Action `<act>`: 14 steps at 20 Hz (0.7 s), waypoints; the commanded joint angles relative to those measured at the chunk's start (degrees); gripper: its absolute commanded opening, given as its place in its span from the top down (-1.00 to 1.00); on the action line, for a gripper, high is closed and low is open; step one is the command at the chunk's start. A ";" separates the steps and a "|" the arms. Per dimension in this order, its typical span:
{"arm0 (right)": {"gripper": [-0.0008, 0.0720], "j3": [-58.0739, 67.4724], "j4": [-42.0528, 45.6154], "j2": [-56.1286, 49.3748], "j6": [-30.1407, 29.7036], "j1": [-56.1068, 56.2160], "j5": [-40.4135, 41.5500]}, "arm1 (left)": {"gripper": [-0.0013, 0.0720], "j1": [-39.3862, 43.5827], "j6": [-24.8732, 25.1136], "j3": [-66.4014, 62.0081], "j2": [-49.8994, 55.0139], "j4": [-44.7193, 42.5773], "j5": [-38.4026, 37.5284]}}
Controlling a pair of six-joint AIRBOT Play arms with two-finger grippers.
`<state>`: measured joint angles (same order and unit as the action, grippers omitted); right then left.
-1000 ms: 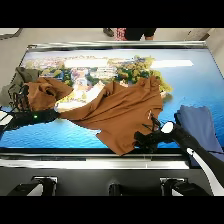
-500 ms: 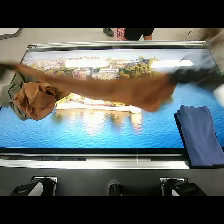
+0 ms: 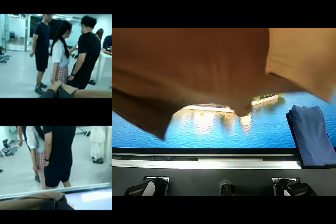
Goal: Fold the shirts.
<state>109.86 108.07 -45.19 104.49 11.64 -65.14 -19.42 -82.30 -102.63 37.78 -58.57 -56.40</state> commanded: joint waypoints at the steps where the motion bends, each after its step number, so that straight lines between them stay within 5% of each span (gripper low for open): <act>1: 0.88 1.01 0.76 -2.64 2.64 -0.02 -6.56 | 0.89 -0.26 -2.47 0.00 1.22 -4.26 -6.27; 4: 0.88 0.87 0.04 -13.66 1.77 -0.09 -16.44 | 0.89 -0.15 -2.56 5.75 6.93 -5.09 -12.48; 8: 0.88 0.04 -11.21 -34.45 -0.72 -1.16 -16.76 | 0.89 0.15 -1.68 21.40 18.45 -5.11 -12.41; 11: 0.88 0.04 -30.08 -48.57 1.44 -7.69 -9.55 | 0.89 2.84 0.02 29.03 31.61 -4.66 -8.74; 14: 0.88 0.04 -39.80 -56.33 1.40 -12.63 1.31 | 0.89 6.95 7.08 27.74 43.63 2.60 0.11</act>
<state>109.86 81.76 -92.92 105.45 3.11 -72.64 -15.44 -80.77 -76.73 71.00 -61.84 -62.94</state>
